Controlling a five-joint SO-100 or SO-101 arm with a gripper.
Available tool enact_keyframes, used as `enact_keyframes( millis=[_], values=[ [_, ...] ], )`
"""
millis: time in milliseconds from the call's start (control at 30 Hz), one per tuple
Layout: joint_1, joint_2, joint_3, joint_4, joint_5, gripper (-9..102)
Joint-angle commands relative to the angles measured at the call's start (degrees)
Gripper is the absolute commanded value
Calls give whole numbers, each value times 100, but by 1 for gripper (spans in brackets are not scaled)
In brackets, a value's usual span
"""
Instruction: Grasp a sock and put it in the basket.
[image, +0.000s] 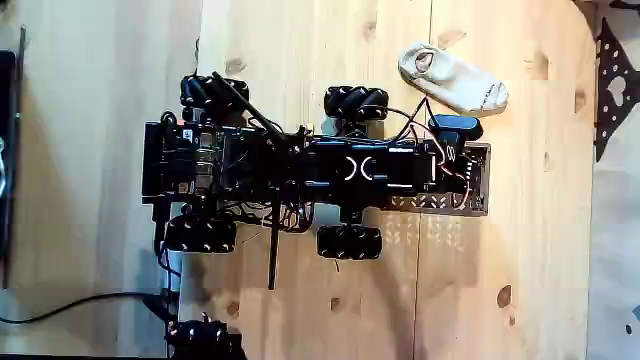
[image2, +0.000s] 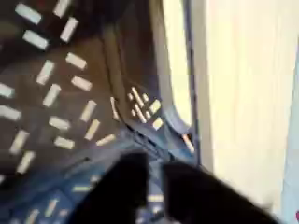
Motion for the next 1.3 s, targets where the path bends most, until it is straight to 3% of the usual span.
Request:
enact_keyframes(
  millis=[0,1067,1267],
  values=[
    [-141,62,9,817,-35,0],
    [114,62,9,817,-26,0],
    [-246,62,9,817,-9,0]
  ],
)
